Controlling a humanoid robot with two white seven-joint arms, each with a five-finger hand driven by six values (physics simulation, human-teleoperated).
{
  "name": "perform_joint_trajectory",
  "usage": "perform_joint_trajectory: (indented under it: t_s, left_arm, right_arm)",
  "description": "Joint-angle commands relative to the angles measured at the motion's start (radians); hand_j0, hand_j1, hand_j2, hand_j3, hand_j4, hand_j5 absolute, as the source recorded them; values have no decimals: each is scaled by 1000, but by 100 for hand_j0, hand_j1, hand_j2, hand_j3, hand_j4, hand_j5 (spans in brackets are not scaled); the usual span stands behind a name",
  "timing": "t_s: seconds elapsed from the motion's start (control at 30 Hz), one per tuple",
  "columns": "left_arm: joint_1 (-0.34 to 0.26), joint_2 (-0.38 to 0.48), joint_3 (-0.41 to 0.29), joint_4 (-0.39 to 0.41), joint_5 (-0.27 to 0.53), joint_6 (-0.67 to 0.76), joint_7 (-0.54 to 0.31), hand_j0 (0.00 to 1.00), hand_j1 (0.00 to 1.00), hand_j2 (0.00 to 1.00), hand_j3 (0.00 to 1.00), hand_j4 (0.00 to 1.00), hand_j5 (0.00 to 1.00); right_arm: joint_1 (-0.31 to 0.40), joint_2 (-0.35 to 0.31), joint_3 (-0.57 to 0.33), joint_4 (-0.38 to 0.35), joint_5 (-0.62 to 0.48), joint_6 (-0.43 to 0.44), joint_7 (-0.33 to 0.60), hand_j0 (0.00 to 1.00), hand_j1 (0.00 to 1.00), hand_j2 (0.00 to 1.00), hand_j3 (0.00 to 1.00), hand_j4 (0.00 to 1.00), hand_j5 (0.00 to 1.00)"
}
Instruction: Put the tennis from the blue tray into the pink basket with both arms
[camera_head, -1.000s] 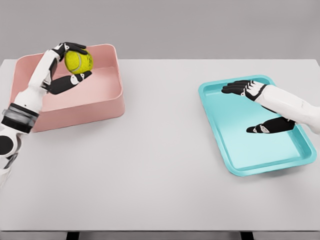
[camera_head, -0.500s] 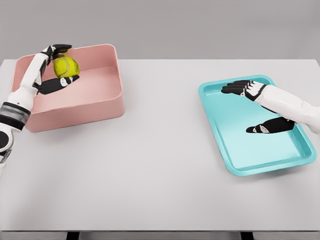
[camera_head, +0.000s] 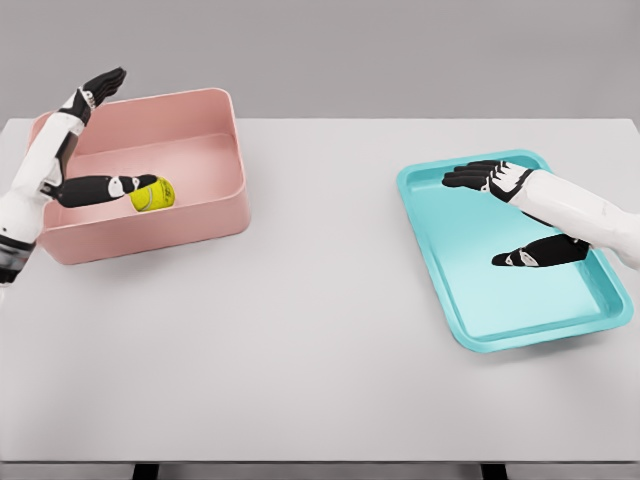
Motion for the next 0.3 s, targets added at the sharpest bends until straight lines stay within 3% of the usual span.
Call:
perform_joint_trajectory:
  t_s: [0.0, 0.07, 0.27]
  left_arm:
    - [0, 56, 1, -30, -3, -42, 0, 100, 100, 100, 100, 100, 100]
    - [35, 102, 1, -34, -16, -42, 0, 100, 100, 100, 100, 100, 100]
    - [63, 139, 1, -28, -53, -42, 8, 100, 100, 100, 100, 100, 100]
  right_arm:
    - [0, 0, 1, 0, -7, 3, -1, 100, 100, 100, 100, 100, 100]
    - [2, 0, 1, -2, -7, 3, -1, 100, 100, 100, 100, 100, 100]
    - [2, -5, -1, 0, -7, 0, -1, 100, 100, 100, 100, 100, 100]
